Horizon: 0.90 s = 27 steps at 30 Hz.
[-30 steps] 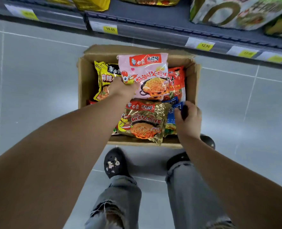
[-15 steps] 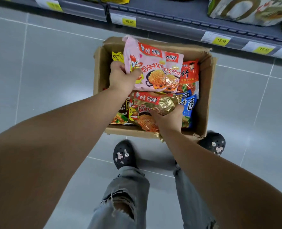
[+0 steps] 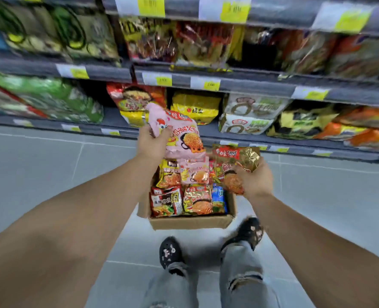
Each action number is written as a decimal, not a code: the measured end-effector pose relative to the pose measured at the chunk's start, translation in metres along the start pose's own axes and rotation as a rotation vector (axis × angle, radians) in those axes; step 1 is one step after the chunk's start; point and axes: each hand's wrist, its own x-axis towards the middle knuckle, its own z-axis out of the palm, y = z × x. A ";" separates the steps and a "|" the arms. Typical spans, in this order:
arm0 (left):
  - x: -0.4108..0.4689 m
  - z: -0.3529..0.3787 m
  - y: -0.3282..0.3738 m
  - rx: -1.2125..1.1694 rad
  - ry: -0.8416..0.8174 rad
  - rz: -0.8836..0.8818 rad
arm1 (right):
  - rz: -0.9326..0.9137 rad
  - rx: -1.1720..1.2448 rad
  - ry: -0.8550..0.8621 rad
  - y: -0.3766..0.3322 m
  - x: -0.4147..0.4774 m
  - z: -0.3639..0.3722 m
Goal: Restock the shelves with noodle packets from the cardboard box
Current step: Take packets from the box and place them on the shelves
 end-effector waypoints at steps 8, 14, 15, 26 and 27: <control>-0.083 -0.026 0.234 0.102 -0.228 0.354 | -0.154 0.133 0.320 -0.120 -0.056 -0.166; -0.128 -0.024 0.353 0.005 -0.167 0.526 | -0.269 0.156 0.438 -0.184 -0.067 -0.265; -0.136 -0.022 0.368 -0.011 -0.161 0.545 | -0.293 0.162 0.453 -0.192 -0.067 -0.280; -0.234 0.013 0.507 -0.137 0.054 0.793 | -0.595 0.297 0.578 -0.266 -0.051 -0.443; -0.242 0.017 0.518 -0.175 0.063 0.823 | -0.626 0.324 0.580 -0.273 -0.047 -0.457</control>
